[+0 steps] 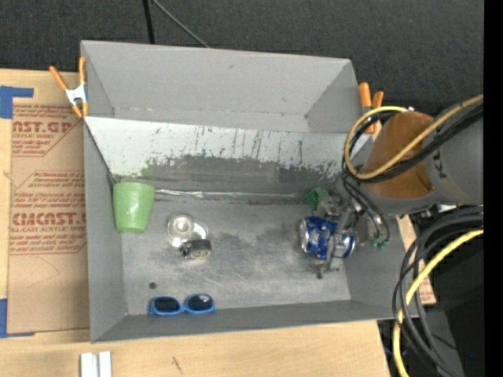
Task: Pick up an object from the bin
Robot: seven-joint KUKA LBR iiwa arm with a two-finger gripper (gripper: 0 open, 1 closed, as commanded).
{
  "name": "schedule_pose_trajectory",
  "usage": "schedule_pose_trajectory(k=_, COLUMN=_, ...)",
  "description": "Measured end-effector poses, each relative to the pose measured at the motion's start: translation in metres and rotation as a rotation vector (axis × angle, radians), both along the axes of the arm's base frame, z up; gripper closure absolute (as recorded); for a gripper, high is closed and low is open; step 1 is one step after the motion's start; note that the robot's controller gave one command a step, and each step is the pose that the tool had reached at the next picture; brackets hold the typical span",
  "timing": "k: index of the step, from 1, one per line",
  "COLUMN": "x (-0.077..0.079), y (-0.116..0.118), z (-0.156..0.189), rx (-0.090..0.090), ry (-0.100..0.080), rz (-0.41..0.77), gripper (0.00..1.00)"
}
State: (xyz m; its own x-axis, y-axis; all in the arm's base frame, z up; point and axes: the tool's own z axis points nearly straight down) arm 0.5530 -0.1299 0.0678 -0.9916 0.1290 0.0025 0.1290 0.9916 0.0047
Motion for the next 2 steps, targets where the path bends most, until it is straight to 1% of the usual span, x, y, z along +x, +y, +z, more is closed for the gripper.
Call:
schedule_pose_trajectory(k=1, x=-0.0148, y=0.0088, z=0.0327, rx=-0.004, ry=-0.003, rz=-0.105, gripper=0.00)
schedule_pose_trajectory(k=2, x=-0.0115, y=0.0113, z=0.0342, rx=-0.006, ry=-0.003, rz=-0.084, gripper=0.00)
